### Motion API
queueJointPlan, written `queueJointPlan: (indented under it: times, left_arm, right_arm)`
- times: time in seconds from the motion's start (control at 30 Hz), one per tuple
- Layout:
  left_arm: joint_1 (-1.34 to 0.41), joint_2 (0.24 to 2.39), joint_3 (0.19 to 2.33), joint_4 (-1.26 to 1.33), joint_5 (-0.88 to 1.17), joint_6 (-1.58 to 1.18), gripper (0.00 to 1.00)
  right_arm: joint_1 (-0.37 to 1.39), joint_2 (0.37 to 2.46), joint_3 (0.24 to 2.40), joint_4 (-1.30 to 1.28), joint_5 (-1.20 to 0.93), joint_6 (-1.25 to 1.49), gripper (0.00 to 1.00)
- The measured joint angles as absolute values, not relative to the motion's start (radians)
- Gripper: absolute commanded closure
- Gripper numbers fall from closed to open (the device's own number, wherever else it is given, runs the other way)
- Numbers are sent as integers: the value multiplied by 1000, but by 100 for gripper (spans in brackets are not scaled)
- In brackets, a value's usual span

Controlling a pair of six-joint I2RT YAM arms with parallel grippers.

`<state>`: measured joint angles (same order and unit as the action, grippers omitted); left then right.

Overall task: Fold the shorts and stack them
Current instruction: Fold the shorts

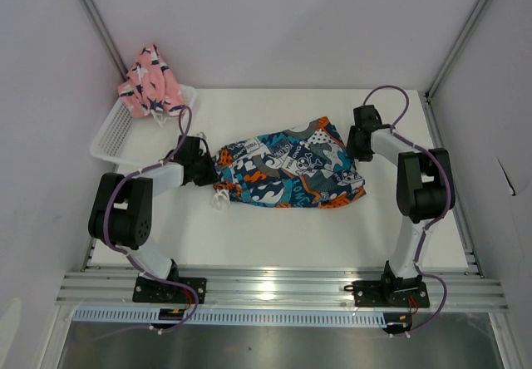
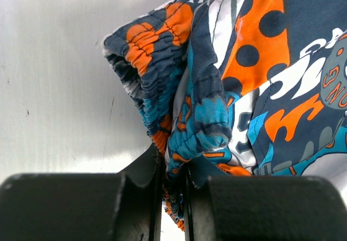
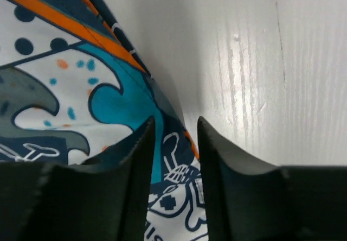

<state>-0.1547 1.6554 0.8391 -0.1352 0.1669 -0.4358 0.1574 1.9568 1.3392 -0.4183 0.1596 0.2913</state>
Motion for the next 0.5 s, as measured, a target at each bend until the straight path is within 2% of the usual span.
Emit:
queueJointPlan:
  times: [0.03,0.07,0.5]
  left_arm:
    - [-155,1655,839,-135,167,-436,100]
    - [-155,1655,839,-135,167,-436,100]
    - [-155,1656,840,-136,161,-437,100]
  right_arm:
    - [156,1953,1339,-419,151,291,49]
    - [155,1947,1337,-418,144,294,48]
    - [147,1696,1144,-442,55,313,48]
